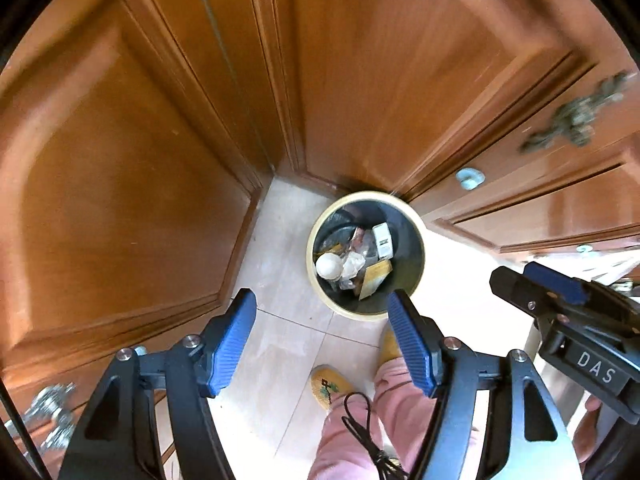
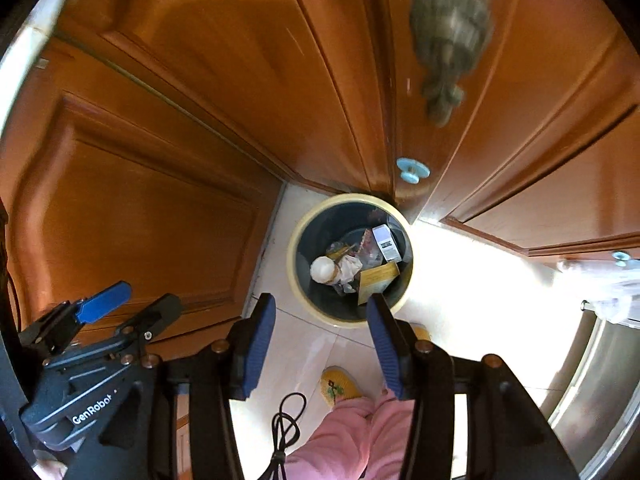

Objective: Collect trash
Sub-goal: 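Raise both open tools back up to the counter corner trash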

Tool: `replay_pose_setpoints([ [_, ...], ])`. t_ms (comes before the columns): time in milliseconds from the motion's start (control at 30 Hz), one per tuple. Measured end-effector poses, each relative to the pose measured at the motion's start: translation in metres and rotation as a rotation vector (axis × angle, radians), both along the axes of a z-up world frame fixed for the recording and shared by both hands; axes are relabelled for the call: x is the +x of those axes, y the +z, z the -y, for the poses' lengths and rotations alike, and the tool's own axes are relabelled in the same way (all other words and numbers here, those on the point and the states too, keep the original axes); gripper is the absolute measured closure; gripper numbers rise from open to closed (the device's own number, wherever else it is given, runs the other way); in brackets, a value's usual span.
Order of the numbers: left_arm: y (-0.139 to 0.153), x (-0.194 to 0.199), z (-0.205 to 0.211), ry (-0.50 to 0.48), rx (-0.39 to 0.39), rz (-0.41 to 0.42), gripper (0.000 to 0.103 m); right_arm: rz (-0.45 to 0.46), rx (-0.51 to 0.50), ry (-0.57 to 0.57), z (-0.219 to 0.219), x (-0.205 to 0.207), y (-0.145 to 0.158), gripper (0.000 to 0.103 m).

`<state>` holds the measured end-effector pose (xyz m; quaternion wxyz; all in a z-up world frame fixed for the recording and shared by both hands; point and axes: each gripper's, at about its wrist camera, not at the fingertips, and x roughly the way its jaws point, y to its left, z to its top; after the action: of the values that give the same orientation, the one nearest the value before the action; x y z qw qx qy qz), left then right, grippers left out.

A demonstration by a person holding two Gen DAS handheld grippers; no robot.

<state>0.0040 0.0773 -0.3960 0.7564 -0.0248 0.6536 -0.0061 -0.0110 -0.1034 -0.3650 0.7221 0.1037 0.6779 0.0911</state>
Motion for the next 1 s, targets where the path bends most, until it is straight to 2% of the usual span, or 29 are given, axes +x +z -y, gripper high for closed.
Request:
replay_pose_setpoints([
  [133, 0.061, -0.01, -0.001, -0.022, -0.003, 0.075, 0.036, 0.073, 0.007, -0.001, 0.0, -0.009, 0.051, 0.055],
  [300, 0.134, -0.018, 0.008, -0.074, 0.034, 0.209, 0.035, 0.195, 0.004, -0.006, 0.002, -0.019, 0.118, 0.055],
  [467, 0.204, -0.023, 0.009, -0.091, 0.031, 0.338, 0.033, 0.301, 0.004, -0.057, 0.009, -0.022, 0.175, 0.055],
  [733, 0.303, -0.025, 0.014, -0.117, 0.021, 0.52, 0.032, 0.466, -0.008, -0.126, 0.029, -0.023, 0.258, 0.055],
  [833, 0.335, -0.022, 0.02, -0.137, 0.031, 0.602, 0.031, 0.523, -0.014, -0.151, 0.036, -0.022, 0.293, 0.055],
  [1000, 0.384, -0.017, 0.029, -0.18, 0.03, 0.715, 0.029, 0.593, -0.01, -0.207, 0.055, -0.013, 0.334, 0.055],
])
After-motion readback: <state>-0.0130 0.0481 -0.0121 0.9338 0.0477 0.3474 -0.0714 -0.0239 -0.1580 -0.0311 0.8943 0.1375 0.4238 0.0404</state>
